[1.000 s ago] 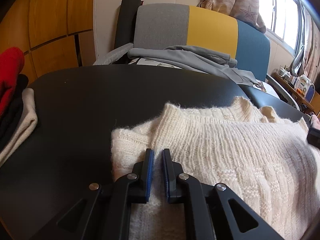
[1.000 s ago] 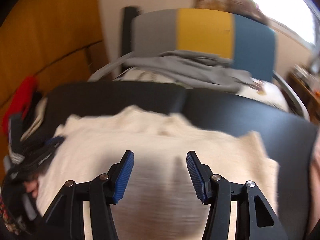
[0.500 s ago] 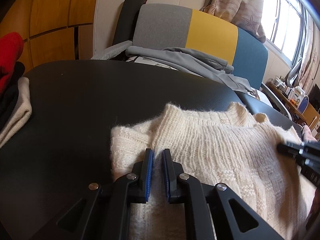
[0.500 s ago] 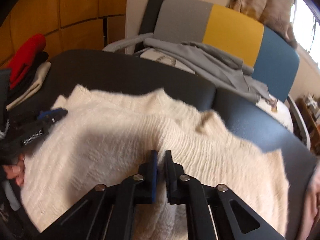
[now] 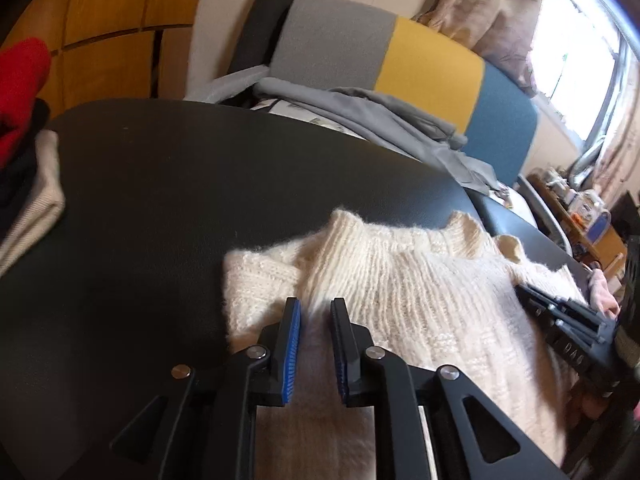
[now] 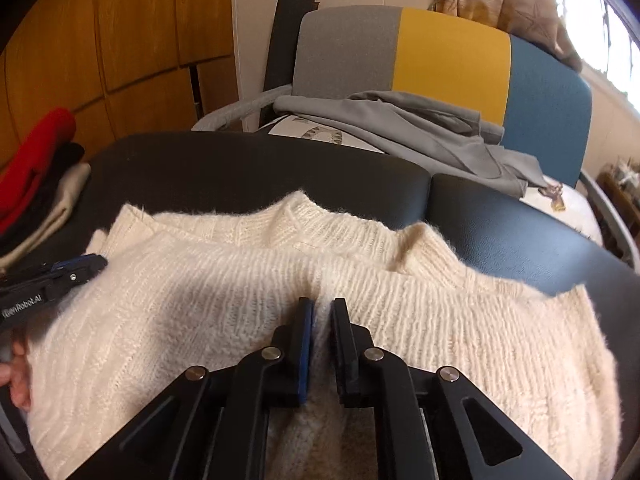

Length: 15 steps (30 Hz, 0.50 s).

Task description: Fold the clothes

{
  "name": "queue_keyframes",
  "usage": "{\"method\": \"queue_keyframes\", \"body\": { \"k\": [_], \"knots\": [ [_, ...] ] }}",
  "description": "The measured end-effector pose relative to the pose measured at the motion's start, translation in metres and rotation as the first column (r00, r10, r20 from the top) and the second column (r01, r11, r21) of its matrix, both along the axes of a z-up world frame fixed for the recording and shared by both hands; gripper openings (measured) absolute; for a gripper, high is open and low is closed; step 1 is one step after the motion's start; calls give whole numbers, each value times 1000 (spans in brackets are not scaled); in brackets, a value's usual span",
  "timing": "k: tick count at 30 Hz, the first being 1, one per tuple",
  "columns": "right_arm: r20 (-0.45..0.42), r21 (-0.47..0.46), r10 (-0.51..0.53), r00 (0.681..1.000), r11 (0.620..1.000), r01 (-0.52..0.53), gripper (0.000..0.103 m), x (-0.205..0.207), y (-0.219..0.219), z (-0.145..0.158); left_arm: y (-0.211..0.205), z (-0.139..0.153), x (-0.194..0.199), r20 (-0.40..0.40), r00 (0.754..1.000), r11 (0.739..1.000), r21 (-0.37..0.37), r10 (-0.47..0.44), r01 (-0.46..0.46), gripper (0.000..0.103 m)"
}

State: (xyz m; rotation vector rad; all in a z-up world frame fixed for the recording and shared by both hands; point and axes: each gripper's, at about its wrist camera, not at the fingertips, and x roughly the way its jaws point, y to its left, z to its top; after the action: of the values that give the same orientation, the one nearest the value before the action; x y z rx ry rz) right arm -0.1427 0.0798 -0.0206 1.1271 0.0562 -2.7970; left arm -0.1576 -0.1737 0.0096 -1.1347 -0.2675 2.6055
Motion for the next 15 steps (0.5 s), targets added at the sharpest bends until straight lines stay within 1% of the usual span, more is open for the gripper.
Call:
{"method": "queue_keyframes", "body": {
  "k": [1, 3, 4, 6, 7, 9, 10, 11, 12, 13, 15],
  "knots": [
    [-2, -16, -2, 1000, 1000, 2, 11, 0, 2, -1, 5, 9, 3, -17, 1000, 1000, 11, -14, 14, 15],
    [-7, -54, -12, 1000, 998, 12, 11, 0, 7, -1, 26, 29, 10, -78, 994, 996, 36, -81, 84, 18],
    [-8, -71, -17, 1000, 997, 16, 11, 1, 9, -2, 42, 31, 8, -76, 989, 991, 34, -128, 130, 18],
    [-10, -107, -22, 1000, 994, 21, 11, 3, 12, -3, 77, 28, -1, -50, 972, 972, 29, -230, 232, 18],
    [-10, -131, -24, 1000, 991, 23, 12, 4, 15, -4, 92, 22, -7, -31, 964, 964, 4, -265, 266, 18],
    [-11, -203, -36, 999, 979, 33, 13, 10, 25, -5, 114, 0, -17, 5, 954, 951, -73, -301, 301, 19],
    [-12, -241, -43, 999, 970, 39, 15, 14, 31, -5, 113, -7, -19, -10, 950, 949, -67, -311, 309, 19],
    [-10, -285, -46, 999, 958, 41, 16, 18, 37, -6, 107, -8, -21, -18, 951, 951, -22, -309, 309, 20],
    [-5, -323, -41, 999, 946, 37, 17, 21, 43, -6, 100, -9, -25, -9, 952, 952, 27, -305, 305, 21],
    [2, -338, -36, 999, 940, 34, 17, 24, 48, -3, 95, -11, -27, -2, 952, 950, 67, -305, 305, 21],
    [-8, -344, -39, 999, 939, 34, 21, 26, 55, 9, 88, -13, -30, 1, 953, 948, 110, -302, 300, 21]
  ]
}}
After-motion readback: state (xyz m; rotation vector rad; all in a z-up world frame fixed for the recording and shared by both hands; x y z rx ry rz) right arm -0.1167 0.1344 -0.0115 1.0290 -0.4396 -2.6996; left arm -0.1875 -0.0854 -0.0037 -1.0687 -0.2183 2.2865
